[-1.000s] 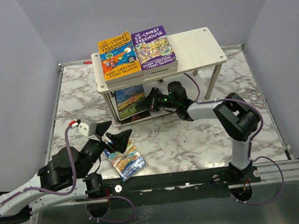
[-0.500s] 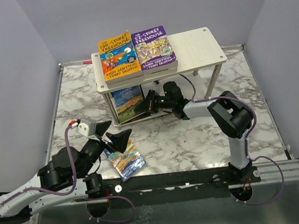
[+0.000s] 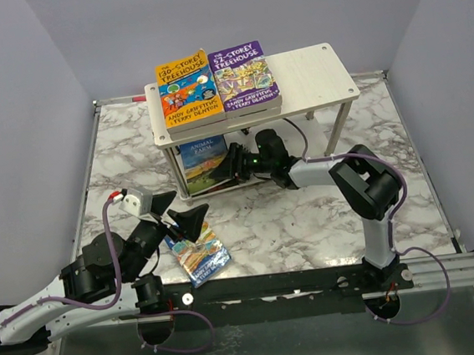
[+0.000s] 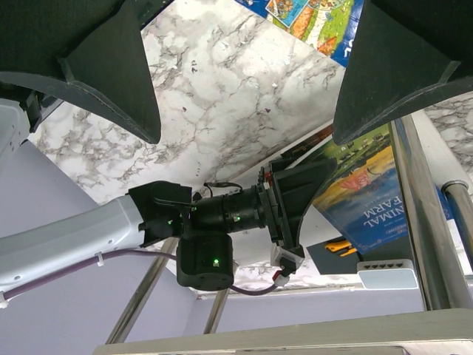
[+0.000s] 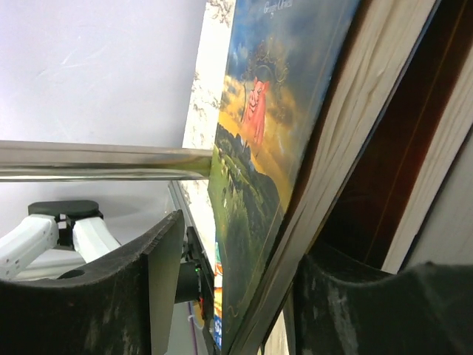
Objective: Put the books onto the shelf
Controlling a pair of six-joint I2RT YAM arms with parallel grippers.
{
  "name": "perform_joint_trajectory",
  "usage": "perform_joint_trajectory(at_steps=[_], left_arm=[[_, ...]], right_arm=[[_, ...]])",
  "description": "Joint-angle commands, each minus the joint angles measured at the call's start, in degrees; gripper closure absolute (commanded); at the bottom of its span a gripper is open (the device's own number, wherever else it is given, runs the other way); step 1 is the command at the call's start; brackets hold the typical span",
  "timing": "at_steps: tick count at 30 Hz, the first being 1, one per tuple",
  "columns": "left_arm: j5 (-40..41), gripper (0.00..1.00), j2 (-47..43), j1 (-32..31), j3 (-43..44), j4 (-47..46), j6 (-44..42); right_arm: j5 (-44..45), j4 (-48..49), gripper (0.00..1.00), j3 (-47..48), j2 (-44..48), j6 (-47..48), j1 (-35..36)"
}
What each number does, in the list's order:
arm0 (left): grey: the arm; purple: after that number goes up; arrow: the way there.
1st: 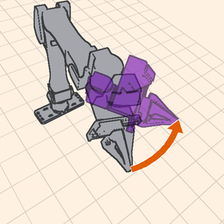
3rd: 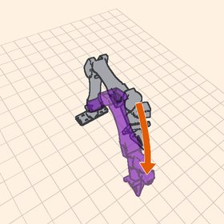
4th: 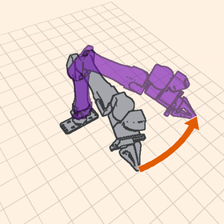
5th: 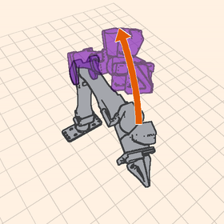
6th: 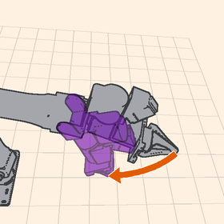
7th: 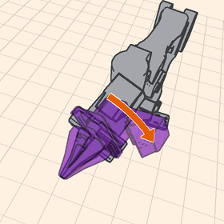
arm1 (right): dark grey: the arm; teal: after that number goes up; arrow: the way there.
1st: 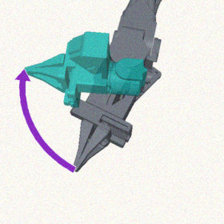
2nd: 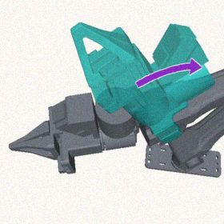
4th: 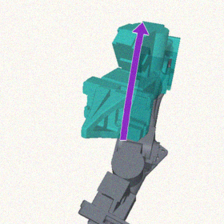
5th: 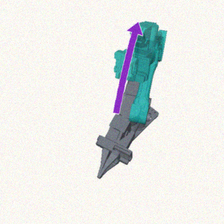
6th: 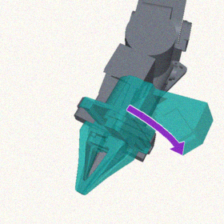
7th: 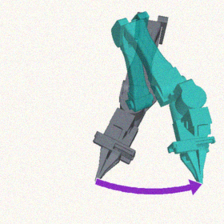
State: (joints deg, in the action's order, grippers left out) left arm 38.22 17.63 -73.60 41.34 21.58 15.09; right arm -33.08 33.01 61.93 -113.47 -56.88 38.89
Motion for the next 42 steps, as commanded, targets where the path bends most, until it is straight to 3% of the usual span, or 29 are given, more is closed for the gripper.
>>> perform_joint_trajectory(at_steps=[1, 14, 24, 33, 42], left_arm=[[0.25, 0.01, -0.19, 0.32, -0.63, 0.59, -1.07], [0.04, 0.01, -0.4, 0.9, -0.56, 0.71, -0.98], [-0.31, 0.01, -0.49, 1.22, -0.51, 0.71, -0.94], [-0.29, 0.01, -0.71, 1.55, -0.47, 0.73, -0.95], [-0.44, 0.01, -0.88, 1.65, -0.6, 0.73, -0.84]], right_arm=[[1.4, -2.16, 0.43, 0.34, 1.81, 2.17, 0.66], [7.62, -9.98, 0.35, -3.0, 8.7, 4.32, 0.65], [18.01, -17.59, 0.33, -7.69, 17.17, 7.46, 0.66], [19.85, -18.65, 0.51, -10.02, 19.16, 8.32, 0.66], [20.74, -19.45, 0.57, -10.39, 19.57, 8.63, 0.66]])
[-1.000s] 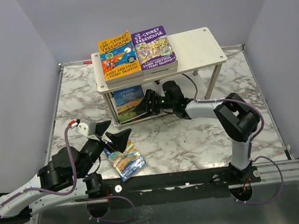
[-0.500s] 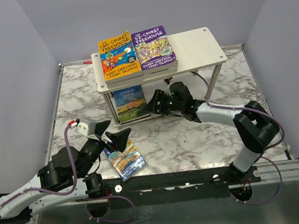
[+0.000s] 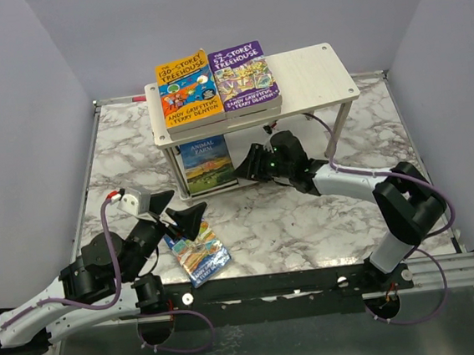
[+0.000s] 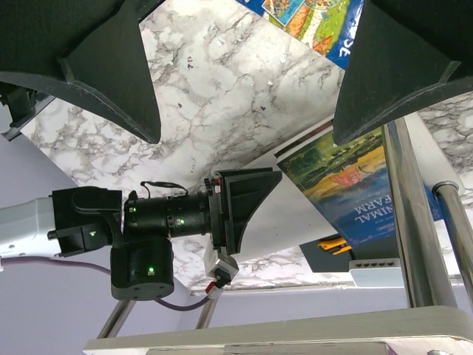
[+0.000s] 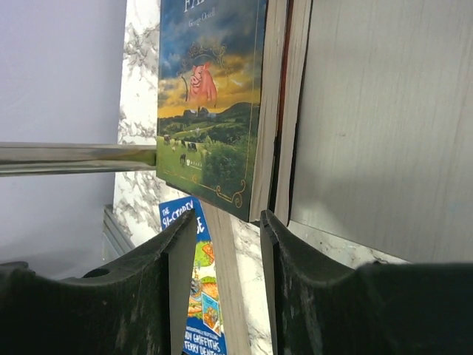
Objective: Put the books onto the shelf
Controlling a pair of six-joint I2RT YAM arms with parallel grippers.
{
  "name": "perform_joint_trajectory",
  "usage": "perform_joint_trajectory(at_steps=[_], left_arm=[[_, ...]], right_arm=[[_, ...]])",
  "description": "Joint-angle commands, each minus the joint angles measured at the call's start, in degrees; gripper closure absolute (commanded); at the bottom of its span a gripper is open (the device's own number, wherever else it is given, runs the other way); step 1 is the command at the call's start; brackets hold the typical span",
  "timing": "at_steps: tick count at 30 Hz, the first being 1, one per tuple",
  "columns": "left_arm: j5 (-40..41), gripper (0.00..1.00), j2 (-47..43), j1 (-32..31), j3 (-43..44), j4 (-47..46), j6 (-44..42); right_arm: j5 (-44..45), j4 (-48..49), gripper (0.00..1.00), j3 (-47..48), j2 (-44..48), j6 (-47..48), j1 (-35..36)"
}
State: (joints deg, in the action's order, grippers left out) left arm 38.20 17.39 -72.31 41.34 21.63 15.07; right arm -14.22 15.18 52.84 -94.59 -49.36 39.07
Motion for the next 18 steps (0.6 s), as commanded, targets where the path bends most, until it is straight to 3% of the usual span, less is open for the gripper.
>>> perform_joint_trajectory(at_steps=[1, 9, 18], left_arm=[[-0.48, 0.01, -0.66, 0.37, -0.64, 0.67, -0.75], [-0.09, 0.01, -0.31, 0.41, -0.98, 1.67, 4.72], [3.26, 0.01, 0.66, 0.4, -0.51, 13.59, 27.83]], right_arm=[[2.05, -1.76, 0.57, -1.95, 1.42, 1.11, 0.48], [1.19, -4.83, 0.52, -9.1, 9.19, 0.99, 0.48], [-5.61, -5.28, 0.45, -15.93, 18.46, 4.61, 1.08]])
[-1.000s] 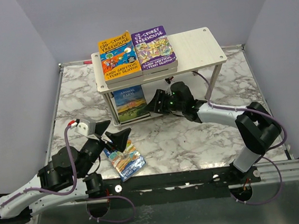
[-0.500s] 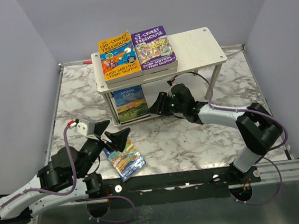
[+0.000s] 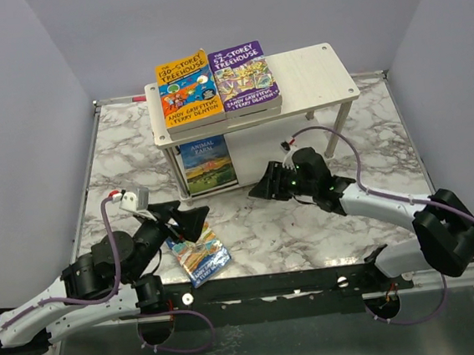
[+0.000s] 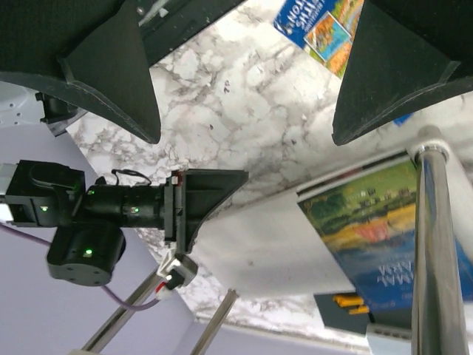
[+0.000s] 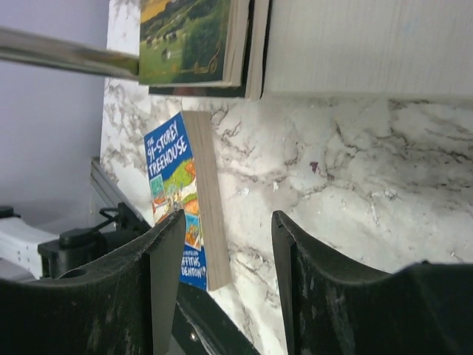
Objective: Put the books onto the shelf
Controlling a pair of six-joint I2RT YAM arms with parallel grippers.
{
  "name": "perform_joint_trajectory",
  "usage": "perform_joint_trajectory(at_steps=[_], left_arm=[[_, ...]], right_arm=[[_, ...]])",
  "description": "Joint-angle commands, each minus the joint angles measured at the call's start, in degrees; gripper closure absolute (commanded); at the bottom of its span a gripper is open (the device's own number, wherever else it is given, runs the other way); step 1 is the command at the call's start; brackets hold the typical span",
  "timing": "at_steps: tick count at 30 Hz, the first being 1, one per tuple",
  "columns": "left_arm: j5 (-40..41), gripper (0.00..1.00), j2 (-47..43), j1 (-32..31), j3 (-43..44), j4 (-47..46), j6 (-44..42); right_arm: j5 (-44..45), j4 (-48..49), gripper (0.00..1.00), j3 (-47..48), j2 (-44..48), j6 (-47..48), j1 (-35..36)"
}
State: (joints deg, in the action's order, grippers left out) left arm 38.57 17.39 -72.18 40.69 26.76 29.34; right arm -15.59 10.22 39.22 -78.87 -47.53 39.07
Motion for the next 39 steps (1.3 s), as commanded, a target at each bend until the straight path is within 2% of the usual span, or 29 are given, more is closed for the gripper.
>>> perform_joint_trajectory(at_steps=[1, 5, 9, 14, 28, 39], left_arm=[[3.41, 0.01, 0.86, 0.29, 0.59, 10.61, 16.45], [6.32, 0.01, 1.81, 0.24, 2.37, 19.24, 26.21], [7.19, 0.01, 1.47, 0.27, 2.35, 22.0, 28.13], [7.9, 0.01, 0.11, 0.24, 1.08, 23.65, 30.08], [8.24, 0.01, -0.04, 0.29, 0.93, 24.63, 31.55], [7.81, 0.01, -0.68, 0.27, 0.62, 24.32, 31.3]], right_arm=[[-4.01, -0.09, 0.45, -2.73, 2.79, 2.85, 2.0], [-2.0, 1.56, 0.45, -2.18, -0.23, 1.99, 9.83], [-0.81, 6.58, 0.45, -1.54, -5.45, 0.11, 14.73], [0.72, 6.4, 0.43, 2.95, -11.84, 0.9, 18.38], [2.24, 4.56, 0.41, 10.99, -21.03, 1.79, 22.03], [4.57, 1.24, 0.47, 15.54, -27.53, 2.85, 24.5]])
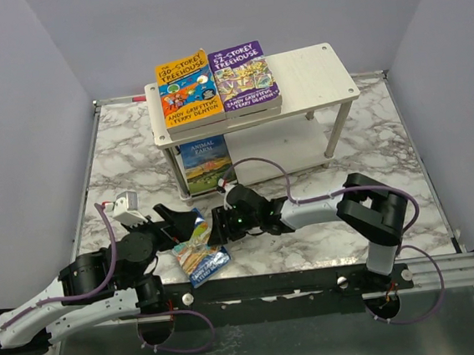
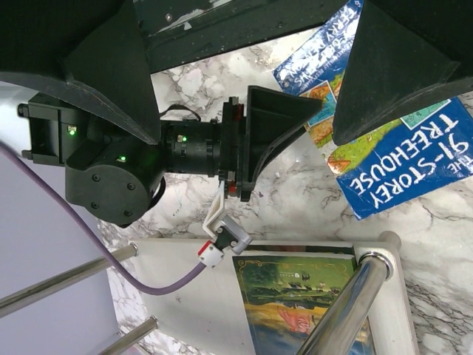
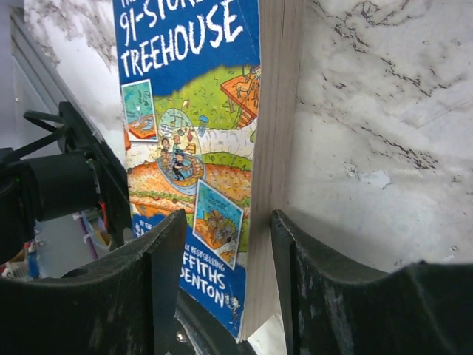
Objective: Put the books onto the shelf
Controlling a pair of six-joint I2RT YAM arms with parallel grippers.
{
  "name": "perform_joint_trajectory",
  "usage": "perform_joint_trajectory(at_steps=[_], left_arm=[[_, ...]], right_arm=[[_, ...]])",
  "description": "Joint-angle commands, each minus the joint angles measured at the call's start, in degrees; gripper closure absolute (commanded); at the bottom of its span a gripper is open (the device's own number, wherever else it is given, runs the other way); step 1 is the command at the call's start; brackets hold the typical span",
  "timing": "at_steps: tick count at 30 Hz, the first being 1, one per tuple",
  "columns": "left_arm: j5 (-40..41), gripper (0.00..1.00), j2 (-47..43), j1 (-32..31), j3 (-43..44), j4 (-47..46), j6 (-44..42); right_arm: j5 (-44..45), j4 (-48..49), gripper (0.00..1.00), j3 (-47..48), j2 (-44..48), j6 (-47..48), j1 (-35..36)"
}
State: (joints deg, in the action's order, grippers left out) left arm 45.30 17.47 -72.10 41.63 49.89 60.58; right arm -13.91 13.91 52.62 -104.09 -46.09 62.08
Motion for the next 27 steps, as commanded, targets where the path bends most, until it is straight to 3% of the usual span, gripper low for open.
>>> perform_joint_trajectory(at_steps=[1, 11, 19, 27], left_arm=[[1.04, 0.01, -0.81, 0.13, -0.3, 1.24, 0.13], [0.68, 0.01, -0.72, 0.2, -0.58, 0.81, 0.08], [0.6, 0.01, -1.04, 0.19, -0.93, 0.66, 0.25], [-0.9, 0.01, 0.77, 0.2, -0.92, 0.21, 0.29]], right_arm=[[3.17, -2.88, 0.47, 2.29, -2.68, 1.58, 1.66], [10.3, -11.33, 0.62, 4.37, -4.25, 3.16, 3.51], [10.84, -12.49, 0.99, 3.0, -4.23, 2.24, 3.92], [18.14, -16.66, 0.99, -2.85, 2.4, -2.68, 3.83]])
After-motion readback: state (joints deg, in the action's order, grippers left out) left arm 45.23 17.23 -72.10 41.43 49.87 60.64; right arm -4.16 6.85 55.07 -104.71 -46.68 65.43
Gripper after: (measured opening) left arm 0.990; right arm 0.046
